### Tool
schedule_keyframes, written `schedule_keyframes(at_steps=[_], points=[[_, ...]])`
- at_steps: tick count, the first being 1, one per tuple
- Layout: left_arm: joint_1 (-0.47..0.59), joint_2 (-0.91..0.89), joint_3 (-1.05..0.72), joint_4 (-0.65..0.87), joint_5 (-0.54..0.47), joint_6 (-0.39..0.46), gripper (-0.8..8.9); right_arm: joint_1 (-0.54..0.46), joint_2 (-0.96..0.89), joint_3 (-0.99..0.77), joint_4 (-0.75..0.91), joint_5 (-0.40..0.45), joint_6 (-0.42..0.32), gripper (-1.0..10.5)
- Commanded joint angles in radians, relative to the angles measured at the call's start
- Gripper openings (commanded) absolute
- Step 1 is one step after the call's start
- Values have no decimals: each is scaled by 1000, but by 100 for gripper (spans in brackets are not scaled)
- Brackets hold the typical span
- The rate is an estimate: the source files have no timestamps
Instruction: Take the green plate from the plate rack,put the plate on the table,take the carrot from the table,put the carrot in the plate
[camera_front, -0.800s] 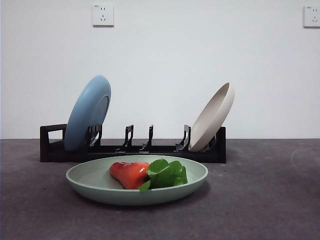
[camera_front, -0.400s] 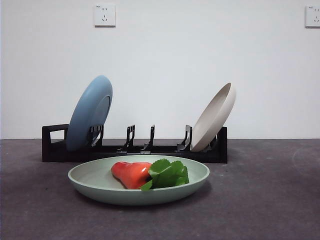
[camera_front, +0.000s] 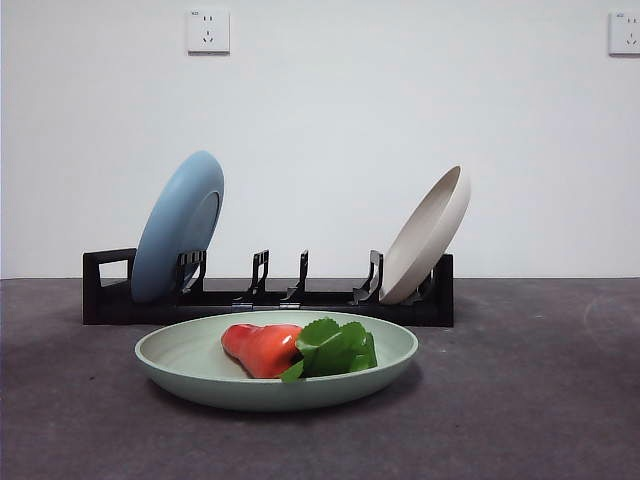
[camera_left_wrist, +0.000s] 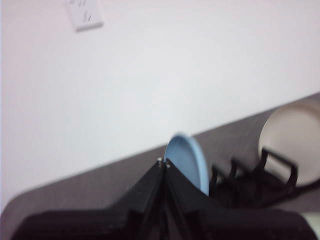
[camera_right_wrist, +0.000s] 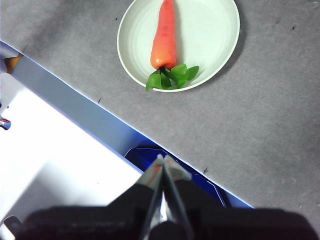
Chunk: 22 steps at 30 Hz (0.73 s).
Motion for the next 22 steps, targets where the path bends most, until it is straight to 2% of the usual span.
schedule_keyframes(at_steps=[1, 7, 12, 22], points=[[27, -80, -165, 53, 5, -7, -3, 2, -9, -2, 5, 3, -4, 2], [67, -206, -383, 104, 5, -84, -3, 2, -14, -2, 5, 3, -4, 2], [79, -278, -492, 104, 5, -126, -3, 2, -14, -2, 5, 3, -4, 2], [87, -334, -549, 15, 5, -158, -3, 2, -14, -2, 5, 3, -4, 2]])
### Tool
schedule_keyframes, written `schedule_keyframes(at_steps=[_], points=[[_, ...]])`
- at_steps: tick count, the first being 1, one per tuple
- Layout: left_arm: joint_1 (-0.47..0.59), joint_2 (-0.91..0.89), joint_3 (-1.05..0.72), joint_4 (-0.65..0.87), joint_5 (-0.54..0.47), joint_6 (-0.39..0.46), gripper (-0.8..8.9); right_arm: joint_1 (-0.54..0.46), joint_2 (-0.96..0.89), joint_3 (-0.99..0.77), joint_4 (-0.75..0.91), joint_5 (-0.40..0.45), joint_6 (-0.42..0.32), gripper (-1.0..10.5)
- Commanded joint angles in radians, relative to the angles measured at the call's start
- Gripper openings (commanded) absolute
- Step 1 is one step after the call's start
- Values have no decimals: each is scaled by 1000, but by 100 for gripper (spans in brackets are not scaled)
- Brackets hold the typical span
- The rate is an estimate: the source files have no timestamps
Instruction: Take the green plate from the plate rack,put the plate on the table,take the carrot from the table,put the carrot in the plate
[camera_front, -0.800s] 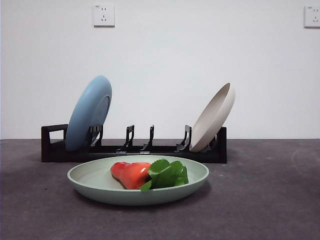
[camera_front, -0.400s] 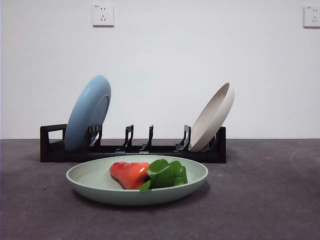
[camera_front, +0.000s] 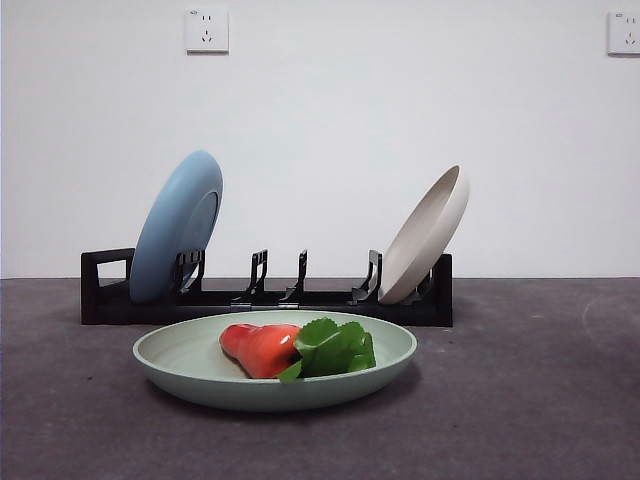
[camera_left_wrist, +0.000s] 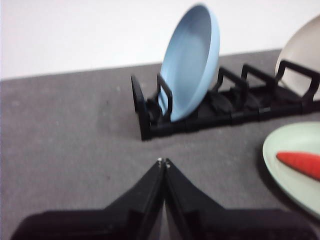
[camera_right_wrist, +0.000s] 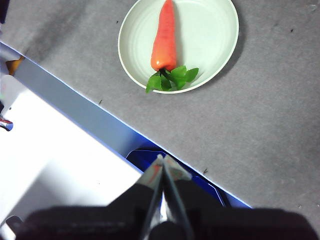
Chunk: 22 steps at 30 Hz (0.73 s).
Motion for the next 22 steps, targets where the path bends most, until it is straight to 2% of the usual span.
schedule_keyframes(at_steps=[1, 22], points=[[5, -3, -14, -15, 6, -15, -3, 2, -2, -2, 5, 3, -4, 2], [5, -3, -14, -23, 6, -21, -3, 2, -2, -2, 5, 3, -4, 2]])
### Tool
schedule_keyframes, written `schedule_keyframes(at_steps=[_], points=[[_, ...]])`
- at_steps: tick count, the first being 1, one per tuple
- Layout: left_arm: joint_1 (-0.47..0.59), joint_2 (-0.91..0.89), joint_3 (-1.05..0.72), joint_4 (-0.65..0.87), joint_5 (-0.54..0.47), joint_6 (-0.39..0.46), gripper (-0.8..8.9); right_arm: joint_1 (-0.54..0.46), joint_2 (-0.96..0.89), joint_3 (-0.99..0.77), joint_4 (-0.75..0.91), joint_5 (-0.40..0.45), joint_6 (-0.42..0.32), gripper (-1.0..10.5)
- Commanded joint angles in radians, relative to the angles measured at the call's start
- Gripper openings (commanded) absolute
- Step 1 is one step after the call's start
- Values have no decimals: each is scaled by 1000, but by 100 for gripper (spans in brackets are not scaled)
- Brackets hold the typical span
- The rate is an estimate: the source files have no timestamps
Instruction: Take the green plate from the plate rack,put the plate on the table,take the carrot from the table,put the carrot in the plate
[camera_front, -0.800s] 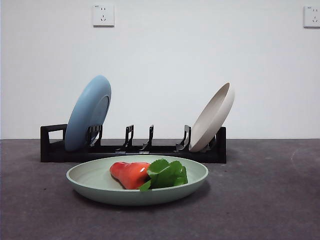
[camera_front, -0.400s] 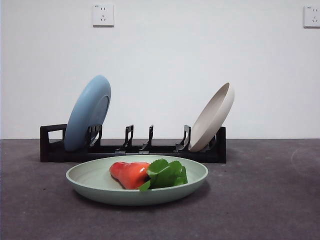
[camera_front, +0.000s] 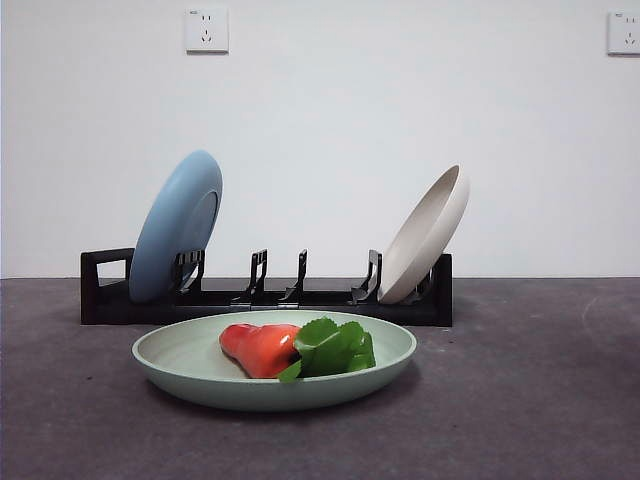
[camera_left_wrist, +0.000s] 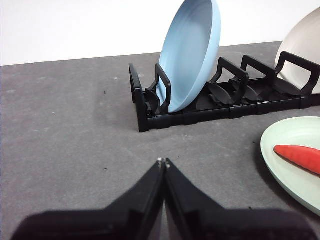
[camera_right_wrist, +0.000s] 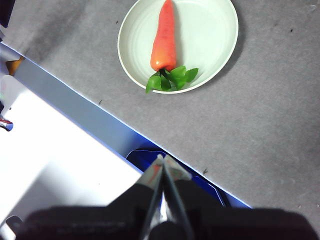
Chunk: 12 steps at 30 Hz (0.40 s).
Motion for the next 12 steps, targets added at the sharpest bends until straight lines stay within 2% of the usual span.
schedule_keyframes(at_steps=[1, 2, 4, 7, 9, 12], points=[[3, -3, -14, 0, 3, -6, -3, 2, -2, -2, 4, 2, -4, 2], [3, -3, -14, 0, 3, -6, -3, -1, -7, -2, 5, 5, -16, 2], [3, -3, -14, 0, 3, -6, -3, -34, -24, -2, 17, 66, -78, 2], [3, -3, -14, 0, 3, -6, -3, -132, -55, -5, 91, 105, -136, 2], [3, -3, -14, 0, 3, -6, -3, -224, -80, -18, 173, 68, -152, 2], [3, -3, -14, 0, 3, -6, -3, -394, -143, -72, 295, -47, -190, 2]])
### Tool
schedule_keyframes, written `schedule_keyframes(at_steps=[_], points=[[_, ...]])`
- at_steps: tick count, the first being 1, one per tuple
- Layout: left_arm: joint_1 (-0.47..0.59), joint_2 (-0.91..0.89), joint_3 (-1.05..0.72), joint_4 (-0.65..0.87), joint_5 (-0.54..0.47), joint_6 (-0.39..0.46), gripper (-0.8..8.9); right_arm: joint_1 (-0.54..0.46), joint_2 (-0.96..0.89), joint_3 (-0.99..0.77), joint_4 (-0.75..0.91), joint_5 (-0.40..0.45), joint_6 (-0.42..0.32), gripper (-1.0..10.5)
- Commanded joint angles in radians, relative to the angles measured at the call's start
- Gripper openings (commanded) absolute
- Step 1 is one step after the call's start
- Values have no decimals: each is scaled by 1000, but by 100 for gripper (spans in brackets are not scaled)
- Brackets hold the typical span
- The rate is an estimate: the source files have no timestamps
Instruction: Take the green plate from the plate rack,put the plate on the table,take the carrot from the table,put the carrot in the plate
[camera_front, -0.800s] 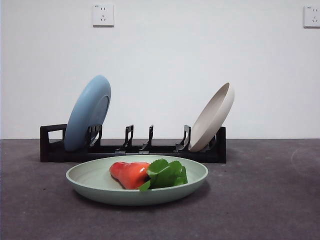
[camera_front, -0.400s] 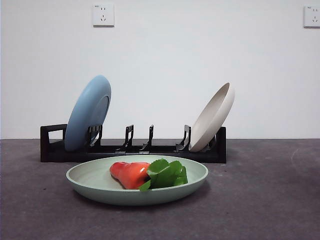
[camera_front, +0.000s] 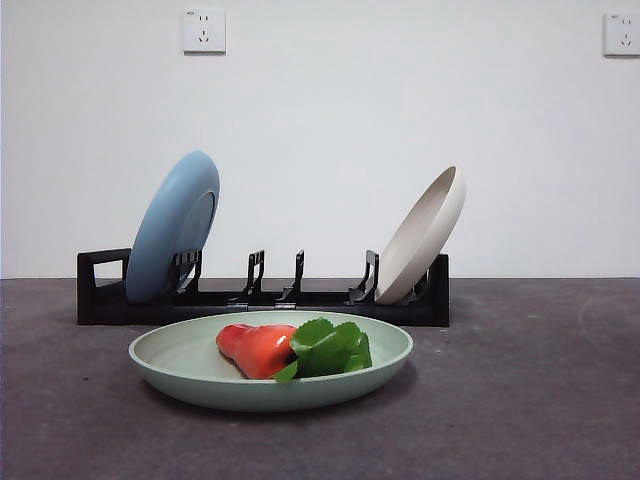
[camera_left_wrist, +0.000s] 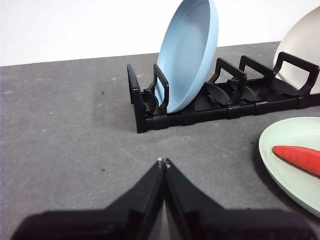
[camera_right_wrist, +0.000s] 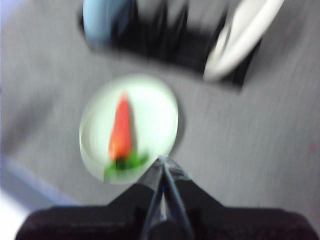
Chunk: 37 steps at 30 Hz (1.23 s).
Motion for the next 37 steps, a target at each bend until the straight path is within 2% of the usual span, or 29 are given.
schedule_keyframes(at_steps=[1, 5, 9, 12, 18, 25, 29, 37], points=[[3, -3, -14, 0, 3, -6, -3, -167, -57, -74, 95, -108, -76, 2], [3, -3, -14, 0, 3, -6, -3, -358, -166, -207, 232, -211, -154, 2], [3, -3, -14, 0, 3, -6, -3, -480, -311, -392, 414, -209, -175, 2], [3, -3, -14, 0, 3, -6, -3, -528, -417, -539, 547, -205, -174, 2], [3, -3, -14, 0, 3, -6, -3, -555, -589, -783, 682, -200, -172, 2], [3, -3, -14, 0, 3, -6, -3, -553, -706, -967, 697, -201, -129, 2], [3, -3, -14, 0, 3, -6, -3, -553, -734, -1020, 690, -201, -106, 2], [3, -3, -14, 0, 3, -6, -3, -541, -751, -1044, 671, -201, -112, 2]])
